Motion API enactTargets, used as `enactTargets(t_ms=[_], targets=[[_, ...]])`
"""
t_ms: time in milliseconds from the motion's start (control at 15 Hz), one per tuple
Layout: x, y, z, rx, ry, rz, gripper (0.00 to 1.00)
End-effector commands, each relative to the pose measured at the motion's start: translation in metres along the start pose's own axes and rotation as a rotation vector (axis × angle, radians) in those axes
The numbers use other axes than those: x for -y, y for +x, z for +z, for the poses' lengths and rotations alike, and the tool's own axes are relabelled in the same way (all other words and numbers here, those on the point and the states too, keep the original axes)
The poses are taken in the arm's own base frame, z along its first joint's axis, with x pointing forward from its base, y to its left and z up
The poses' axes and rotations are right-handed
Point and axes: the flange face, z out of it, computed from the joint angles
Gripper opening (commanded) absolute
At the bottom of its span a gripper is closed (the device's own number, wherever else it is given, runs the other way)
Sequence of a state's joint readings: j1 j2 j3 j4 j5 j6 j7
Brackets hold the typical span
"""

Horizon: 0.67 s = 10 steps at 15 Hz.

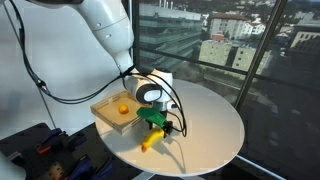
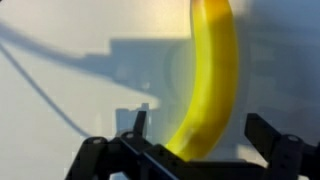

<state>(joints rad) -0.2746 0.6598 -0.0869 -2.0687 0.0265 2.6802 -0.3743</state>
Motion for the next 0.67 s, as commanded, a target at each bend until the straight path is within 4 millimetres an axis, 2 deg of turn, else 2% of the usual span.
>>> enactTargets(t_ms=[0,400,467,533,600], targets=[[0.0032,0.003,0.0032,0.002,-0.006,-0.001,1.0],[0.0088,0.0043,0.0105,0.004,-0.003,-0.01,1.0],[0.0087,0.0044,0.0111,0.006,-0.003,-0.009,0.75],[0.0084,0.0042,0.0112,0.005,-0.004,-0.009,0.74],[0.008,0.0041,0.0109,0.005,-0.002,-0.009,0.66]])
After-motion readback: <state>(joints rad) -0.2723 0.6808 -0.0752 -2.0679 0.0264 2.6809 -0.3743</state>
